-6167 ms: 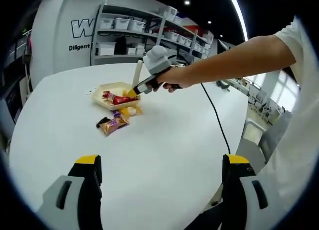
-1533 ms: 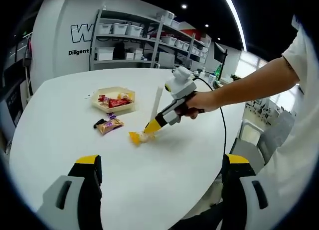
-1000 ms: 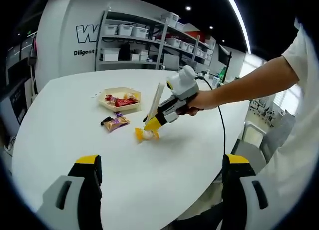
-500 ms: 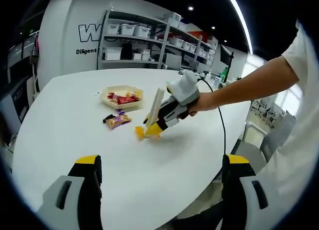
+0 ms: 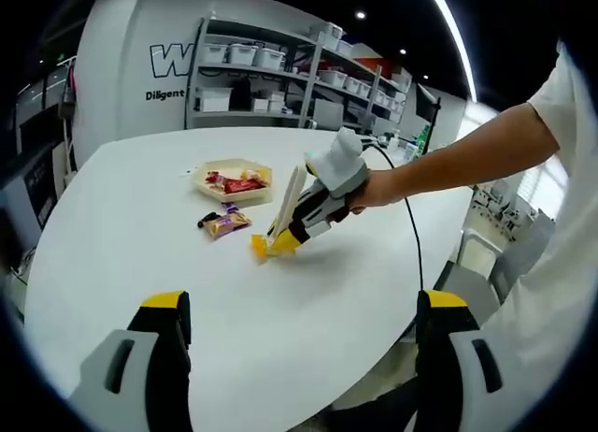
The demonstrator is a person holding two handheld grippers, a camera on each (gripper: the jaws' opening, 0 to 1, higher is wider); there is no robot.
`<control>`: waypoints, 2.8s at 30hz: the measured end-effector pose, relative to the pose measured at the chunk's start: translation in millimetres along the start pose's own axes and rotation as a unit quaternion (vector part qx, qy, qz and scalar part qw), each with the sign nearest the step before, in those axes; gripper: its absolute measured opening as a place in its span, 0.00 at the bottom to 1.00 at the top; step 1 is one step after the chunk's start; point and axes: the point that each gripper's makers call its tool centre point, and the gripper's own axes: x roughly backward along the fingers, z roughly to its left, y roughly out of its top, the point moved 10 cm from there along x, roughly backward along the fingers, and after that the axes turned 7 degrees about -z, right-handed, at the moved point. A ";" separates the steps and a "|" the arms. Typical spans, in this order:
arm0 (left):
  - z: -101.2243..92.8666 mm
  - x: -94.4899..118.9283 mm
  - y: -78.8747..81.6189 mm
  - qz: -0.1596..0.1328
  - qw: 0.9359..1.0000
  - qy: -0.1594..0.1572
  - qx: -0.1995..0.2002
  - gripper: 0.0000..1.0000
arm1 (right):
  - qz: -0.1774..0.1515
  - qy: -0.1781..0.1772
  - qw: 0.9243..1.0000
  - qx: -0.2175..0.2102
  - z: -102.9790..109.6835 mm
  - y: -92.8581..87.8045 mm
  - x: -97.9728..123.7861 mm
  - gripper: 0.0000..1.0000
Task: Place the target food into the container with the food tongs after gripping and lifting it, then release it inside without dropping or visibly crushing the food.
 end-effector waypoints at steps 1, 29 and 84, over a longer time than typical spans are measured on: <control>0.1 -0.2 0.3 -0.001 1.000 0.000 0.000 0.99 | 0.001 0.000 1.000 0.008 -0.2 0.2 0.4 0.10; -0.1 -9.9 7.3 -0.009 1.000 -0.001 -0.001 0.99 | -0.062 -0.119 0.988 -0.078 -69.7 40.6 46.1 0.12; 10.6 -16.3 6.1 0.011 1.000 0.025 0.012 0.99 | -0.045 -0.213 0.972 -0.091 -158.9 43.2 17.1 0.16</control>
